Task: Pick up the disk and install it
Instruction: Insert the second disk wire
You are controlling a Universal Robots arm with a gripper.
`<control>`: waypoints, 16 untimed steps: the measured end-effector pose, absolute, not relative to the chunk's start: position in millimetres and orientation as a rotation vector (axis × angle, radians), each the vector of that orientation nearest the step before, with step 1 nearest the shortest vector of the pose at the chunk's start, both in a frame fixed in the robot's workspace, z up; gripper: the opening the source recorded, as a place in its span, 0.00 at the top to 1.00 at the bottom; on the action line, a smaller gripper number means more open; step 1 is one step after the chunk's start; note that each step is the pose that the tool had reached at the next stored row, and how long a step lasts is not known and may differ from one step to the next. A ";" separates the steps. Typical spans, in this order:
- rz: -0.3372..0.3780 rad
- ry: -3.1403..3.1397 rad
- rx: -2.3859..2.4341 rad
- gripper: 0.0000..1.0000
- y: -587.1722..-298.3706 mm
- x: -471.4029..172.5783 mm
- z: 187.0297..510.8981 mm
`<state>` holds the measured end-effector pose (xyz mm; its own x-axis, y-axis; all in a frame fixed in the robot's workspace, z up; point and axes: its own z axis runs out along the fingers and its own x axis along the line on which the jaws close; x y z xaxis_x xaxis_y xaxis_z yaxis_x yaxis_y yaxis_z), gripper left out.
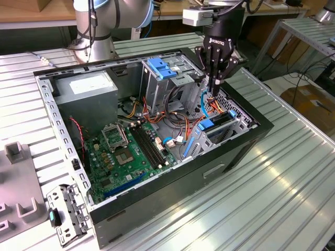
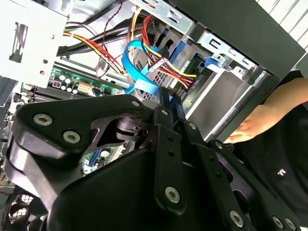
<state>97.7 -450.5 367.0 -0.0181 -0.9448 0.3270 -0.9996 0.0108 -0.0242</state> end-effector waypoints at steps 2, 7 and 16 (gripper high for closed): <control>0.368 -2.064 2.038 0.84 -452.7 97.6 366.5; 0.373 -2.077 2.051 0.84 -460.0 90.5 364.0; 0.288 -2.135 2.103 0.84 -478.3 85.5 361.4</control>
<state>85.5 -478.3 361.4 -0.0199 -0.9739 0.2261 -0.9990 0.0102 -0.0439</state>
